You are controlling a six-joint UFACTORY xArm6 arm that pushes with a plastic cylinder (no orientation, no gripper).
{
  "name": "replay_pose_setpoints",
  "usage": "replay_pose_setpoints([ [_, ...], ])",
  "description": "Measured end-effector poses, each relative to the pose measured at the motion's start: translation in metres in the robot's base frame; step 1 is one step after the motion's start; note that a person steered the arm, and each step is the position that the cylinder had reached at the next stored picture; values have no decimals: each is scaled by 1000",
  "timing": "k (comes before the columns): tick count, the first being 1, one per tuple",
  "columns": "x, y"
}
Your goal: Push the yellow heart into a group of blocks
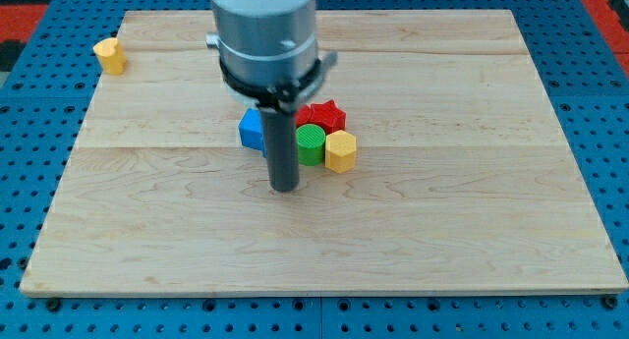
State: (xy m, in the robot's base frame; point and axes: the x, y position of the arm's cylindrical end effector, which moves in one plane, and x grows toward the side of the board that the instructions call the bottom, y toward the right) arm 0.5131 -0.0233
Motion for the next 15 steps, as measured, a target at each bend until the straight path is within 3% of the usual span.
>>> replay_pose_setpoints([
  [2,4,72],
  [3,31,-28],
  [4,-16,-190],
  [5,-90,-281],
  [6,-90,-281],
  [8,-191,-279],
  [9,-196,-282],
  [10,-203,-255],
  [11,-200,-172],
  [12,-201,-197],
  [13,-176,-267],
  [14,-199,-280],
  [15,-226,-254],
])
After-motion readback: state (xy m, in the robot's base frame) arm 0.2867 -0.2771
